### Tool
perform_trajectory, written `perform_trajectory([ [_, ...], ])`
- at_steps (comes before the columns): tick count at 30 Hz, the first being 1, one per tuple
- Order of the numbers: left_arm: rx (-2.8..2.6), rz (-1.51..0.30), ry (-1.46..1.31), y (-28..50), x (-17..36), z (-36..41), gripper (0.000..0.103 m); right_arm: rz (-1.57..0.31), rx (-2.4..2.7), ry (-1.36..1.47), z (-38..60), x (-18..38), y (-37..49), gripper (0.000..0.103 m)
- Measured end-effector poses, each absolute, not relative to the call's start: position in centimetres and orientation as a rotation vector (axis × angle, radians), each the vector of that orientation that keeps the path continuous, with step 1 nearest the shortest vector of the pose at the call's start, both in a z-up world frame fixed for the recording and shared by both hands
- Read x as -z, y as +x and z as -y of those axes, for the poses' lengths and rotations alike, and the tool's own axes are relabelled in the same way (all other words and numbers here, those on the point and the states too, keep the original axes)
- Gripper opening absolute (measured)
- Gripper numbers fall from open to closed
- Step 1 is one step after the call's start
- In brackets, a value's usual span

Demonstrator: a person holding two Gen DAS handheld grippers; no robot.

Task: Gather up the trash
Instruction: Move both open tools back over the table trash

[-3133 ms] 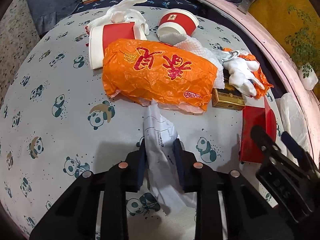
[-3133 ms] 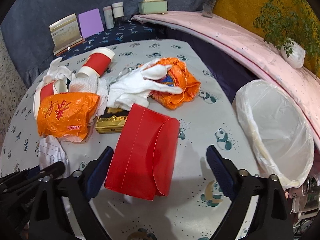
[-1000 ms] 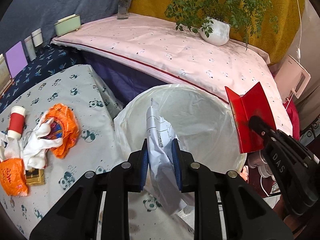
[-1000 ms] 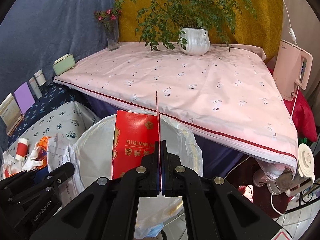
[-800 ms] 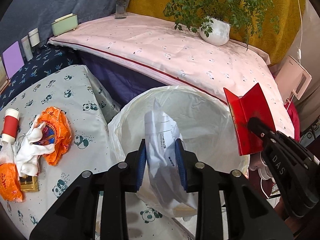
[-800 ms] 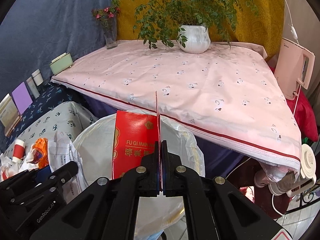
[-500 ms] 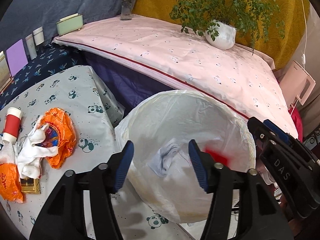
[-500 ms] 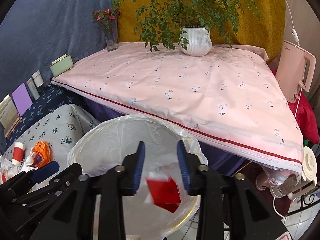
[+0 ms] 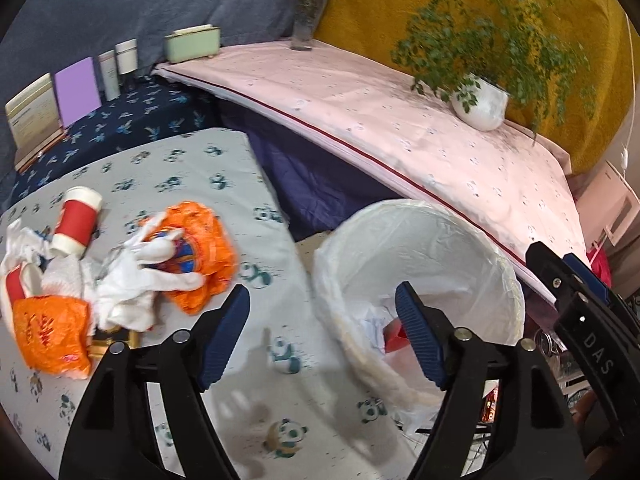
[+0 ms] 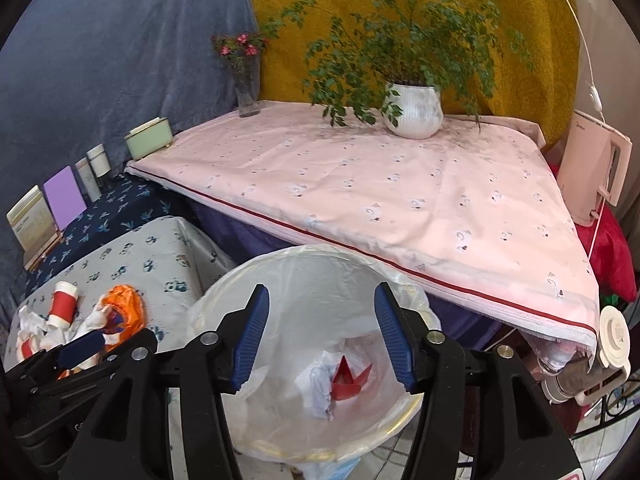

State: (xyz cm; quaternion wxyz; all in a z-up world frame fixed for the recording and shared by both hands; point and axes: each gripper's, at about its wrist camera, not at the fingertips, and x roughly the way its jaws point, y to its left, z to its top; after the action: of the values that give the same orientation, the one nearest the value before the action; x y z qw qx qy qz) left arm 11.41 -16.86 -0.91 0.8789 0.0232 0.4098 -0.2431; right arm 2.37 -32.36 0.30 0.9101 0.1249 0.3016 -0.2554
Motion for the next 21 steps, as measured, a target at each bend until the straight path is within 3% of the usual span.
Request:
perform_trajectory([
  [21, 0.265, -0.85, -0.097, 10.6, 0.5, 1.8, 0.074, -0.656, 0.306, 0.135, 18.7, -1.1, 4.6, 0.06],
])
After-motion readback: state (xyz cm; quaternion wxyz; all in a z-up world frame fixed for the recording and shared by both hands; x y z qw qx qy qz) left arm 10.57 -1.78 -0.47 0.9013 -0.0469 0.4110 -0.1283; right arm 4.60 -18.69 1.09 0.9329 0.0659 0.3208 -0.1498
